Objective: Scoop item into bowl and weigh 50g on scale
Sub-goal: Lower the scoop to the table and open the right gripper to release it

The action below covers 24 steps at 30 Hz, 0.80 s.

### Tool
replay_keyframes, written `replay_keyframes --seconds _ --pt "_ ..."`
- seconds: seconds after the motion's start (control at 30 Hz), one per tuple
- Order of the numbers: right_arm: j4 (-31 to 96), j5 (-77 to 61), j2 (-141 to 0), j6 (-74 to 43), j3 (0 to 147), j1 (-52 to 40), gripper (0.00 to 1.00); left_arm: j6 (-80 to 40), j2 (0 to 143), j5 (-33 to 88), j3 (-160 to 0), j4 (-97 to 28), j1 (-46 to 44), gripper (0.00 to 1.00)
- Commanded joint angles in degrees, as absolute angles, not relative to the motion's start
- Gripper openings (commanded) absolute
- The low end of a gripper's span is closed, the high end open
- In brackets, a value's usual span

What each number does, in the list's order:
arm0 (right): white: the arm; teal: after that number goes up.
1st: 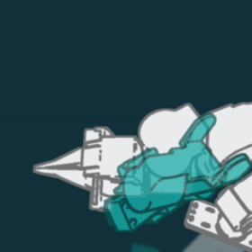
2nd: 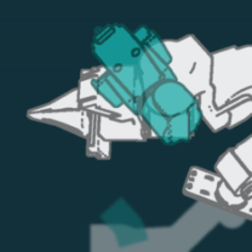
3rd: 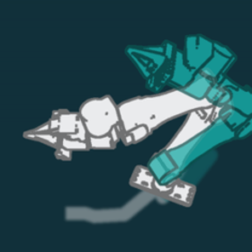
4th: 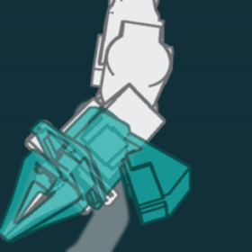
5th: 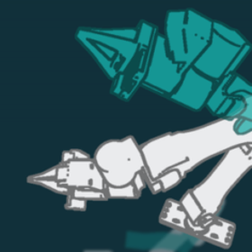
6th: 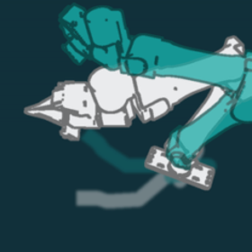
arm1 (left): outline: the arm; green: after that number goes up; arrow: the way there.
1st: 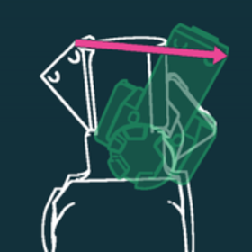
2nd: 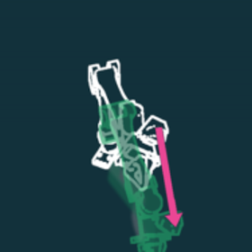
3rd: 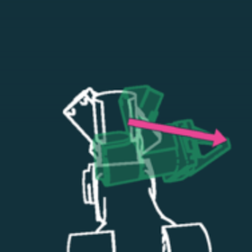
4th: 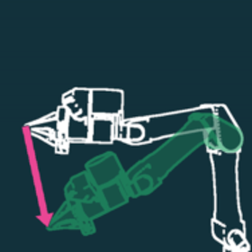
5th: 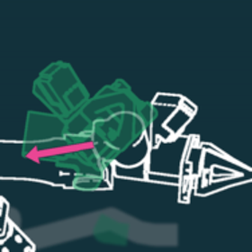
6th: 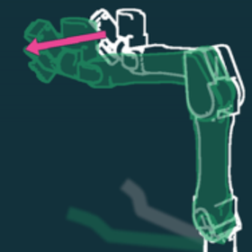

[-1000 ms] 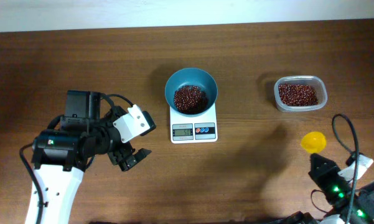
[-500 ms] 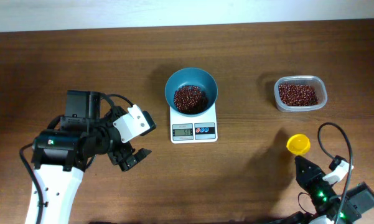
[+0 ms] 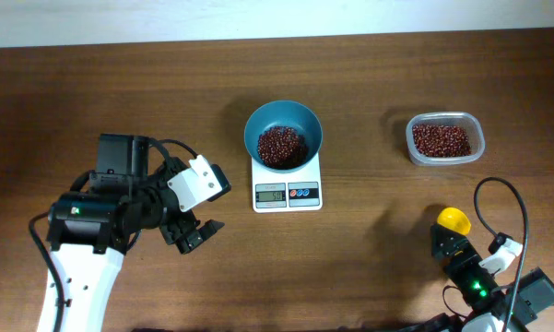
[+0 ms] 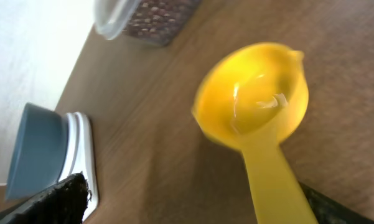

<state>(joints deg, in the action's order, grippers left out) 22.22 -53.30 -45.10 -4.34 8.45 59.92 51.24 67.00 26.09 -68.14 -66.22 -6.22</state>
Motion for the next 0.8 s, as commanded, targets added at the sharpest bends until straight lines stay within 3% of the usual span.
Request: replay_keyframes --seconds 0.0,0.57,0.77 --pt "22.0 -46.4 -45.5 -6.5 8.3 60.1 0.99 51.7 66.6 26.1 -68.1 -66.1 -5.8 0.99" --pt "24.9 -21.8 -45.5 -12.6 17.8 60.0 0.98 51.7 66.6 26.1 -68.1 -66.1 -5.8 0.99" --pt "28.3 -21.8 -46.8 -17.1 20.3 58.6 0.99 51.7 66.6 26.1 -68.1 -66.1 -5.8 0.99"
